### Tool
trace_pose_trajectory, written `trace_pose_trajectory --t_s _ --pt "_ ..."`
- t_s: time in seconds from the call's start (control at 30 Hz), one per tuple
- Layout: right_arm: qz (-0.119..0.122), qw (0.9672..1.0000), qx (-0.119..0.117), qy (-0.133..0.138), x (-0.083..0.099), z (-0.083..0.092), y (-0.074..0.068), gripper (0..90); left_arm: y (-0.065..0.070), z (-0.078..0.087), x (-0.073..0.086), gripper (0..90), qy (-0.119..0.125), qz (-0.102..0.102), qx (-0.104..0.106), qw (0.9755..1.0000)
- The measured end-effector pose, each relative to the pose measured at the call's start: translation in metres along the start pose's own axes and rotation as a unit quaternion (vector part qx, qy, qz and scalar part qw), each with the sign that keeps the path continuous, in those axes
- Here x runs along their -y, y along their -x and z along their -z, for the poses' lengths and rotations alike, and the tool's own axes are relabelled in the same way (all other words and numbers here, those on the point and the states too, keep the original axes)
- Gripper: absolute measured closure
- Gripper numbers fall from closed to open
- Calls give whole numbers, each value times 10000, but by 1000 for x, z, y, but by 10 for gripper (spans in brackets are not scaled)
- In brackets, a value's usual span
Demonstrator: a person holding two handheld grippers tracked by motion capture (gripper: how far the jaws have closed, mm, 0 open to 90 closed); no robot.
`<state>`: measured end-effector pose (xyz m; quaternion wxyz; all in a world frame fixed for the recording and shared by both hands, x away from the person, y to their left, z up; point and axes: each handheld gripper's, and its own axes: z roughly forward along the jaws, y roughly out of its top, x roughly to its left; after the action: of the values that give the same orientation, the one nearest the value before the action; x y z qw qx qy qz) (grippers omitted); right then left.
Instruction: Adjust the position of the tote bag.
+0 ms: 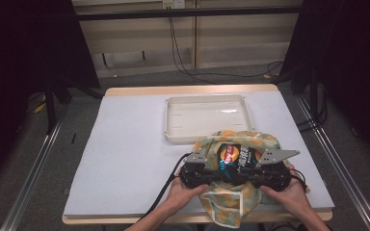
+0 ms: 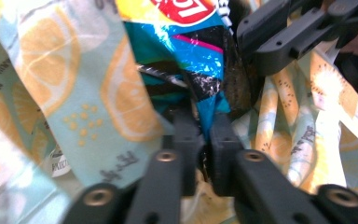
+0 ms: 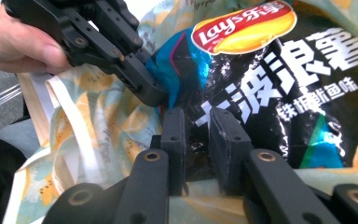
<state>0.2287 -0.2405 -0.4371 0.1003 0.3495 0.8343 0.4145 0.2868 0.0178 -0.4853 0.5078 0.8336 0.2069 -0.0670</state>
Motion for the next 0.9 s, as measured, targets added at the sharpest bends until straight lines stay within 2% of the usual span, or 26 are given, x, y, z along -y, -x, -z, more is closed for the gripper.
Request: trace_pose_trajectory --t_s 0.23,0.4,0.47,0.53,0.6,0.73,0.77,0.9 --pt "-19 9992 -69 396 -11 13 -1 651 8 10 -9 896 63 -49 122 9999" --pt "-67 9968 26 790 -32 27 5 548 16 17 -17 896 92 -91 250 9996" --pt "-46 9963 40 856 -37 28 7 539 19 19 -20 896 32 -219 193 9996" --pt "-94 9951 56 983 -46 28 13 500 19 20 -21 896 25 -218 211 9995" --pt "-84 9953 -30 968 -55 23 19 475 20 20 -21 896 40 -246 236 9994" --pt "10 9965 112 827 -72 1 28 411 25 23 -23 895 31 -378 231 9990" --pt "-24 9968 28 799 -75 -4 31 408 25 24 -23 895 25 -419 214 9989" --pt "-23 9983 27 589 -81 -19 35 446 29 25 -25 895 10 -581 194 9981"
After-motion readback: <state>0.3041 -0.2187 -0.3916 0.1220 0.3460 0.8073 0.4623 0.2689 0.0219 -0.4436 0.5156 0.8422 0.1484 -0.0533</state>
